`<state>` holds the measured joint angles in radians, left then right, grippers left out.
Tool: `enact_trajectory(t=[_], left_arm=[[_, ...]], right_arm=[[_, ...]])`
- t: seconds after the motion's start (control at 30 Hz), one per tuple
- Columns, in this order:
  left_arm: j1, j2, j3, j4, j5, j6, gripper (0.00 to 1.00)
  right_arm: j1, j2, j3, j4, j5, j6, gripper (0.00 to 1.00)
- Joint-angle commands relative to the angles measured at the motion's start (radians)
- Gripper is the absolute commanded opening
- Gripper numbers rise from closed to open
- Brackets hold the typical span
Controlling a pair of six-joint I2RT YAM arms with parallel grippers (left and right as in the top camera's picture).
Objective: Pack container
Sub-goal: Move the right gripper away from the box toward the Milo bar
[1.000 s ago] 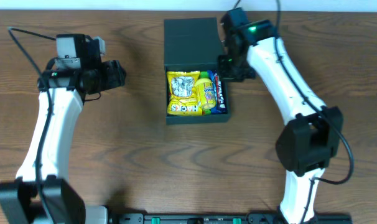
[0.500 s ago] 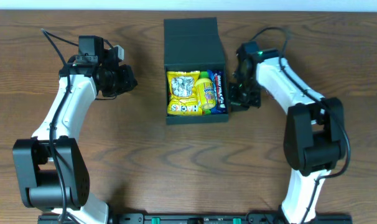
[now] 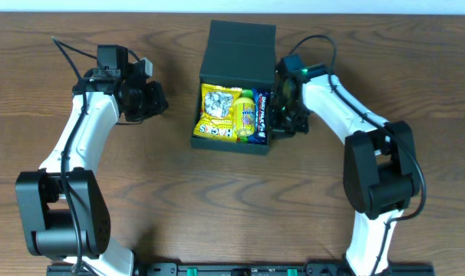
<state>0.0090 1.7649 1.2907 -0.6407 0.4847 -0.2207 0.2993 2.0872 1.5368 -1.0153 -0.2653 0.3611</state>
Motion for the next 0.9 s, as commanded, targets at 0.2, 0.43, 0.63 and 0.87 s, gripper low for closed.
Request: enact_trajectory(t=[0.2, 0.43, 0.63, 0.87], left_arm=[[-0.012, 0.153, -0.016, 0.023, 0.083, -0.042, 0.06], [-0.081, 0.223, -0.016, 0.044, 0.139, -0.080, 0.06], [-0.115, 0.224, -0.016, 0.028, 0.164, -0.098, 0.06], [-0.119, 0.224, -0.016, -0.015, 0.196, -0.109, 0.06]], right_arm=[[-0.072, -0.006, 0.026, 0.237, 0.022, 0.047, 0.01], [-0.058, -0.005, 0.026, 0.359, 0.004, 0.054, 0.01], [-0.048, -0.005, 0.026, 0.419, -0.042, 0.053, 0.01], [-0.034, -0.005, 0.026, 0.445, -0.042, 0.050, 0.01]])
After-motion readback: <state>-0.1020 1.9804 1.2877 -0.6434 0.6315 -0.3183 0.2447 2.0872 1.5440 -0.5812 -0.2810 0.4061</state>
